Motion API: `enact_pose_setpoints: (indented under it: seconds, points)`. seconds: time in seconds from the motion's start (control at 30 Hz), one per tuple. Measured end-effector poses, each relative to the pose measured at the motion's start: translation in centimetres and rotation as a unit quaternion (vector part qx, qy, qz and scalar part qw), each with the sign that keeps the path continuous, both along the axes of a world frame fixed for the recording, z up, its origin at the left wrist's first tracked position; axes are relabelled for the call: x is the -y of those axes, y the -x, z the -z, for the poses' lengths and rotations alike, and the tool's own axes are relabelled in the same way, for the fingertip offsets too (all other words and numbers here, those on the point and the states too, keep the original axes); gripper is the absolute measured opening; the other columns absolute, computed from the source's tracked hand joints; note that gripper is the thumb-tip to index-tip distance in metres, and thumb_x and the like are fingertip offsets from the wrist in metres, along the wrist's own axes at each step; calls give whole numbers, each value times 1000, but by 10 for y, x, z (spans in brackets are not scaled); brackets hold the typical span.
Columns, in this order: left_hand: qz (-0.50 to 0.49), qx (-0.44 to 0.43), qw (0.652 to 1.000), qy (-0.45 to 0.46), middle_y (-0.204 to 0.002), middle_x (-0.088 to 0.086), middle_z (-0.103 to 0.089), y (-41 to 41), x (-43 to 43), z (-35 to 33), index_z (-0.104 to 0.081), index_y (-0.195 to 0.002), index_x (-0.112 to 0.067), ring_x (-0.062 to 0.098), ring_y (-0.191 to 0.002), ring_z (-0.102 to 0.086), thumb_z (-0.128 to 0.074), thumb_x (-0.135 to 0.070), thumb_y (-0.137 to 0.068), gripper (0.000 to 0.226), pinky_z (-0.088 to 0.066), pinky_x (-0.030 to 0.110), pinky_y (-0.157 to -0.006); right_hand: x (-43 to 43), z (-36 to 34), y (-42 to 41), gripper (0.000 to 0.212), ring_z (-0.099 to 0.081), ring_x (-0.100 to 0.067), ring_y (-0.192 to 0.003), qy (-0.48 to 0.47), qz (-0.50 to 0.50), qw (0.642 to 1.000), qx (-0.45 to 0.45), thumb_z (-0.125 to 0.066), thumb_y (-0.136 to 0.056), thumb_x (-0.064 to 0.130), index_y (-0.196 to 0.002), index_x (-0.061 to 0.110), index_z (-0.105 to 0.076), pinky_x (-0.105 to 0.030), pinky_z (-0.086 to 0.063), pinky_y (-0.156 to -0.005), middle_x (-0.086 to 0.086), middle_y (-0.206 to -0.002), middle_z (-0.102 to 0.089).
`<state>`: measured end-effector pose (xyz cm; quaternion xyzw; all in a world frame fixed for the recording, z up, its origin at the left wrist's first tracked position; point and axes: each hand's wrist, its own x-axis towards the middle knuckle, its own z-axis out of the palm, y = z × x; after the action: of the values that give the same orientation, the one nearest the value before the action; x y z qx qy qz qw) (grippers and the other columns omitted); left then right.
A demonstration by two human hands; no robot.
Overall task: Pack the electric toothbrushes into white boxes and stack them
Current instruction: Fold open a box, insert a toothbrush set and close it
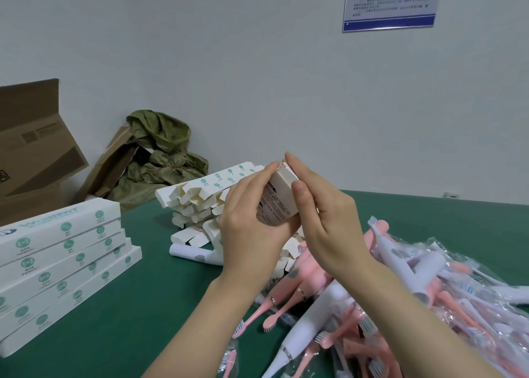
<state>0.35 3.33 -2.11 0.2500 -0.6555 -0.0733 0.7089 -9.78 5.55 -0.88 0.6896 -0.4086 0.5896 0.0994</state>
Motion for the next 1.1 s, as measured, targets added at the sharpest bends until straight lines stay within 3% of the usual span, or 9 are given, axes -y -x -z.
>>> enact_pose_setpoints:
  seconds: [0.2,0.43,0.57,0.63,0.77,0.87,0.97,1.03,1.1]
  points:
    - [12,-2,1000,-14,-104,-4,-60,0,-4,-2,-64,-119,-10,11,-99,-57,-73,-18,-64,57,-43,10,-88,0,1,1,50,-41,-10,-122,30,62,995,-78,-29,-101,33,-133,2,-50,-5,-26,-100,-10,-131,-57]
    - [35,-23,998,-41,-103,-17,-58,-4,-1,-2,-62,-117,-18,-2,-98,-53,-64,-14,-60,58,-37,4,-87,-1,-1,-3,57,-28,-3,-131,-52,28,988,-140,-22,-96,43,-145,15,-33,0,-14,-101,0,-147,-40]
    - [23,-30,999,10,-110,-15,-59,-15,1,-8,-58,-120,-22,2,-105,-55,-79,-23,-66,58,-41,14,-93,-2,-4,-7,32,-52,7,-113,-80,-124,982,117,-31,-96,41,-123,41,-47,-12,-39,-97,32,-115,-57]
    - [114,-108,988,-4,-115,-12,-61,-26,3,-16,-53,-120,-24,9,-112,-58,-81,-22,-66,61,-45,24,-96,2,-6,-1,22,-62,-5,-100,-123,-109,953,253,-39,-96,41,-101,35,-59,-27,-49,-90,18,-97,-67]
    - [255,-281,922,-71,-112,-5,-63,-48,12,-30,-49,-121,-16,12,-110,-60,-89,-32,-56,78,-49,35,-97,6,-3,20,50,-61,-34,-91,-309,75,924,211,-46,-92,46,-104,0,-62,-40,-50,-82,-16,-94,-65]
    - [334,-320,881,-100,-107,-1,-63,-60,21,-31,-48,-125,-11,14,-104,-61,-89,-41,-50,91,-50,32,-92,13,2,23,53,-62,-28,-71,-434,-25,841,321,-49,-93,49,-101,-2,-59,-45,-55,-83,-16,-81,-66]
    - [394,-326,851,-121,-104,0,-66,-62,27,-31,-47,-129,-9,13,-97,-65,-89,-40,-52,94,-53,28,-81,16,3,21,29,-69,-24,-64,-488,-195,711,466,-48,-97,36,-105,10,-55,-29,-57,-54,-18,-83,-72]
    - [371,-300,866,-151,-110,2,-63,-58,31,-27,-41,-136,-4,12,-99,-64,-81,-34,-63,88,-52,26,-82,17,3,24,28,-68,-21,-55,-444,-224,683,535,-47,-99,27,-108,2,-54,-23,-53,-44,-19,-74,-71]
    - [213,-241,925,-203,-126,1,-54,-52,36,-19,-38,-139,-10,13,-114,-56,-75,-24,-75,75,-46,23,-92,17,1,28,27,-65,-18,-49,-375,-164,733,544,-49,-98,23,-95,-3,-54,-23,-55,-45,-15,-60,-68]
